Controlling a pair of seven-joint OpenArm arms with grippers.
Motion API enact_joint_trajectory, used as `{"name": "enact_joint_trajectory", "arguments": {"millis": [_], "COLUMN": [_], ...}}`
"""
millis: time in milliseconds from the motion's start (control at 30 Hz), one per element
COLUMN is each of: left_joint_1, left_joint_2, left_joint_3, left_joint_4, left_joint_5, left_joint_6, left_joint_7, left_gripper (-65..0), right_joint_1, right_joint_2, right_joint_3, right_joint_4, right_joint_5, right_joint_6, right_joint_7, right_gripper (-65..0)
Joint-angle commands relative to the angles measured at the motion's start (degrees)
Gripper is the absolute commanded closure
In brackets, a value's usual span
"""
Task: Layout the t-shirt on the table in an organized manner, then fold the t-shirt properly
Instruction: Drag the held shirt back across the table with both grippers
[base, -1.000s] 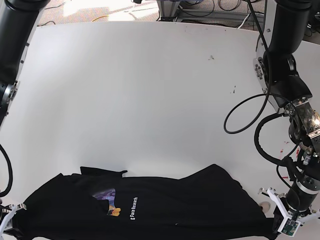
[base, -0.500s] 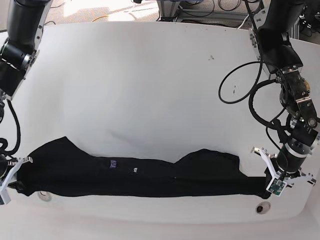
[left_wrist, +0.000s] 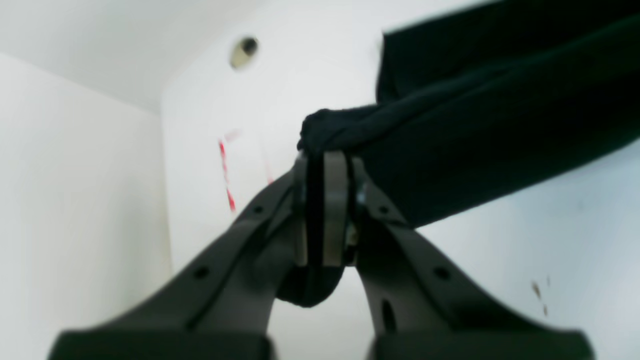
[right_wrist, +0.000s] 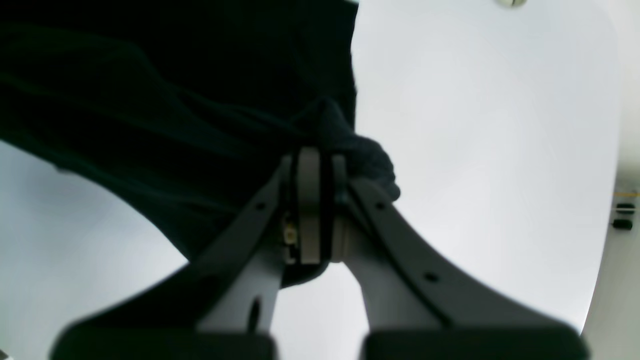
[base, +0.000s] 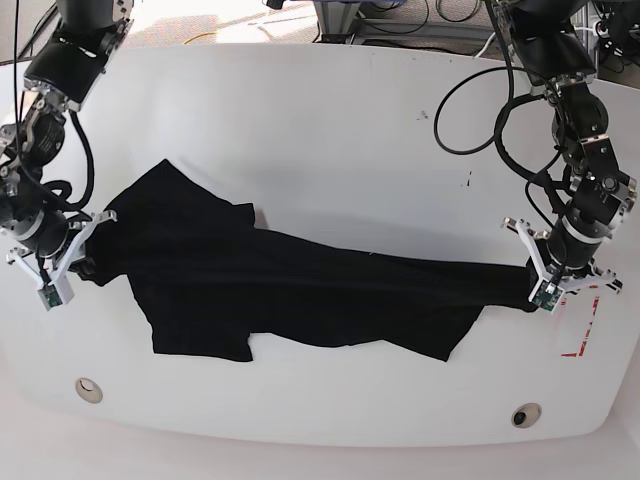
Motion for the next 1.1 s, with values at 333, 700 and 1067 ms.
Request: {"name": "enact_joint_trajectory", "arguments": {"millis": [333,700,1067], "left_joint_1": [12.64,21.87,26.45], "left_joint_2": [0.45,1.51,1.51], "left_joint_3": [-3.84,-8.59,-9.82], "left_joint_4": [3.34,4.4,4.31], "left_joint_5": [-0.3,-0.3,-0.21], "left_joint_6": [0.51,0.51,0.51], "left_joint_7": [-0.69,-0.77,-0.77], "left_gripper": [0.0,0.0,0.0], "right_joint_1": [-11.79,-25.68,-31.65], "right_joint_2": [-1.39,-0.95,-0.95], "right_joint_3": [0.61,5.45,5.36], "right_joint_4": [6.21,7.88,7.71], "right_joint_5": [0.28,8.37,9.51], "right_joint_6": [-0.1,-0.19,-0.19], "right_joint_7": [1.3,1.3,1.3], "right_gripper": [0.0,0.0,0.0]}}
